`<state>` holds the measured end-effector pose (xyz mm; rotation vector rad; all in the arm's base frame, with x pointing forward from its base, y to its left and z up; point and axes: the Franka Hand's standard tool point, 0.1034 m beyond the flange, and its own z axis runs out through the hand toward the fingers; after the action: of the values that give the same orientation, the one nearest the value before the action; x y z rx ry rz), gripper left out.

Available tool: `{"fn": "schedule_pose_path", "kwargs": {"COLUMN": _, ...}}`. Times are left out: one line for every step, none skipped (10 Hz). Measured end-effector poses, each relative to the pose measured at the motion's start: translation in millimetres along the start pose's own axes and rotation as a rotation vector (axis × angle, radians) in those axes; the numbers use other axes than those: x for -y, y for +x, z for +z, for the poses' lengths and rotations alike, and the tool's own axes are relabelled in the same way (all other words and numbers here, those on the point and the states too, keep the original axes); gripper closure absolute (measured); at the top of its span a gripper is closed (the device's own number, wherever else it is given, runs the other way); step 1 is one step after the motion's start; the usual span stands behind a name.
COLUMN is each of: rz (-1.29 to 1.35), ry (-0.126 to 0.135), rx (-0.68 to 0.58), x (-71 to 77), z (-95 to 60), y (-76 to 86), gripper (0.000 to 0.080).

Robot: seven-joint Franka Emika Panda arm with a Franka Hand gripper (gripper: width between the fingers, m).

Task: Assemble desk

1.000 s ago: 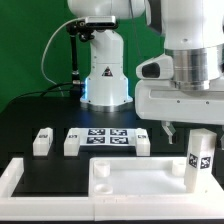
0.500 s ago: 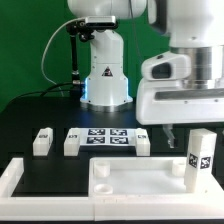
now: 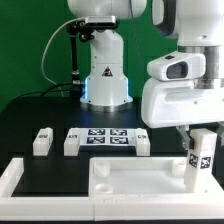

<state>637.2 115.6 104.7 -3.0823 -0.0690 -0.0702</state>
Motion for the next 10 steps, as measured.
{"fn": "schedule_pose_path", "kwargs": {"rz": 0.054, "ry": -0.001, "rx": 0.000, "x": -1.7, "z": 0.2, "y": 0.0, "gripper": 0.0508}}
{"fn": "schedule_pose_path", "kwargs": {"rz": 0.121, "ry": -0.001, "rx": 0.000, "x": -2.2, "z": 0.2, "y": 0.0, "gripper": 0.0508}}
{"fn": "schedule_pose_path", "kwargs": {"rz": 0.209, "ry": -0.001, "rx": 0.000, "x": -2.5, "z": 0.4, "y": 0.0, "gripper": 0.0508}}
{"fn": "schedule_pose_path", "kwargs": {"rz": 0.323, "ry": -0.002, "rx": 0.000, "x": -3.0, "z": 0.8, "y": 0.0, "gripper": 0.0508}}
{"fn": "schedule_pose_path", "kwargs": {"rz": 0.459, "ry": 0.001, "rx": 0.001, "x": -3.7, "z": 1.1, "y": 0.1, "gripper": 0.0508}}
{"fn": "schedule_pose_path", "kwargs": {"rz": 0.644, "ry": 0.006, "rx": 0.006, "x": -3.2, "z": 1.2, "y": -0.4, "gripper": 0.0508}}
{"fn": "schedule_pose_path", "kwargs": {"rz": 0.798, "ry": 0.004, "rx": 0.010, "x": -1.8, "z": 1.1, "y": -0.8, "gripper": 0.0508}}
{"fn": "schedule_pose_path", "kwargs": {"rz": 0.946, "ry": 0.016, "rx": 0.015, "x": 0.8, "z": 0.8, "y": -0.5, "gripper": 0.0508}}
{"fn": "schedule_pose_path", "kwargs": {"rz": 1.115, "ry": 0.038, "rx": 0.029, "x": 1.3, "z": 0.3, "y": 0.3, "gripper": 0.0508}}
{"fn": "schedule_pose_path", "kwargs": {"rz": 1.242, "ry": 0.070, "rx": 0.039, "x": -2.5, "z": 0.0, "y": 2.2, "gripper": 0.0508}}
